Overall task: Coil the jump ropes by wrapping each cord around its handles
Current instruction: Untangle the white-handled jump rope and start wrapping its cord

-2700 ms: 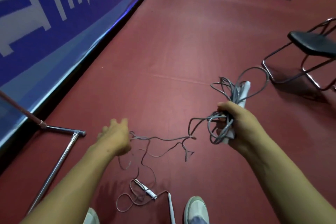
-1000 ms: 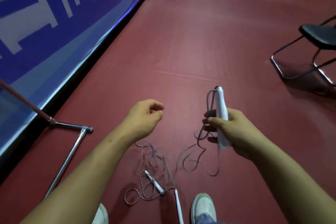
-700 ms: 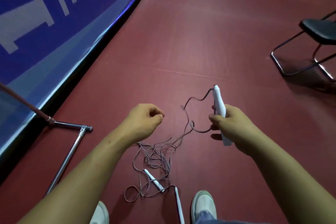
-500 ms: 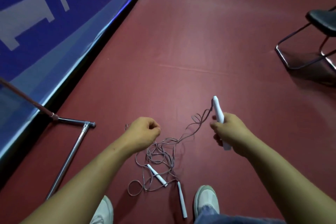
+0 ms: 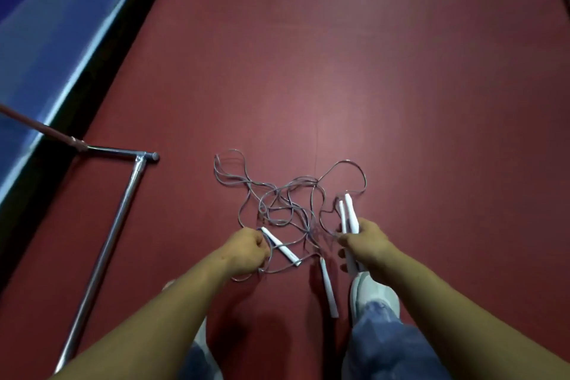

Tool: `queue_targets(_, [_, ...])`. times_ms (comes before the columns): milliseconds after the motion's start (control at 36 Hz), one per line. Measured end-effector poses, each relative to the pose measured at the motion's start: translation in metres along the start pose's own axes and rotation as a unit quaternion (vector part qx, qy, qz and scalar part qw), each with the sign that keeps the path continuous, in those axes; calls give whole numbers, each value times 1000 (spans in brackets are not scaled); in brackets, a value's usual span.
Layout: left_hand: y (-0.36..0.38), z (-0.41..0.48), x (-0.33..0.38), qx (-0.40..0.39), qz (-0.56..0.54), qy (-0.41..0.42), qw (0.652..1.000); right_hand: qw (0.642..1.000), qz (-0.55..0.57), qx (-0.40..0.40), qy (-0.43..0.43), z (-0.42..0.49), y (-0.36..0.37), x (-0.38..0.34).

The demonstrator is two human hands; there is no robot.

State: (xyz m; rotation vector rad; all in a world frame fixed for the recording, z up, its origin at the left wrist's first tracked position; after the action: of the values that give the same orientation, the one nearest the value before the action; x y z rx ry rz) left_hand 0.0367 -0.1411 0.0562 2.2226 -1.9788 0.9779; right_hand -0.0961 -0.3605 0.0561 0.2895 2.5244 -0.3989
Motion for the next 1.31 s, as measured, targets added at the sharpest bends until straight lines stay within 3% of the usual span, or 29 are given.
queue_targets(139, [58,57,-13,-24,20,10,999,995,-96,19,-8,42,4,32])
queue_targets(306, [105,104,-15,-2,71,46,996,998,-44,25,49,77,-7,78])
queue_targets(500, [139,140,-12,-24,137,114,984,986,141,-32,78,97,-10,113])
queue_targets(667, [151,152,-12,-6,190,105,976,961,248,-104,59,102,-12,120])
queue_targets(806, [147,160,-14,47,48,114,991,949,277,-136,63,103,-14,124])
queue_targets(917, [139,162,-14,74,-4,115,991,940,293,-153,81,102,-12,126])
queue_targets(1028, [132,164,-16,63,-116,88,987,941,282,-165,92,101,-8,126])
queue_targets(1167, [126,159,-5,-6,-354,47,934,952,258,-148,78,101,-6,125])
queue_targets(1306, [120,158,-3,-80,-428,44,899,948,274,-148,69,98,9,117])
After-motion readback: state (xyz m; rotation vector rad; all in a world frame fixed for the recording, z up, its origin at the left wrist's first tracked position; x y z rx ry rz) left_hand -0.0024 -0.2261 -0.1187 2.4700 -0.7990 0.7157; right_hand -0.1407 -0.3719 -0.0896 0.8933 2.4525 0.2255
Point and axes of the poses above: each hand's wrist, its own z-axis towards the middle knuckle, its own y-axis out of the palm, x = y × z, the point moved 6 cm from there along z, towards the middle knuckle, and after that the axes turned 7 degrees about -x, right-handed, at the moved point
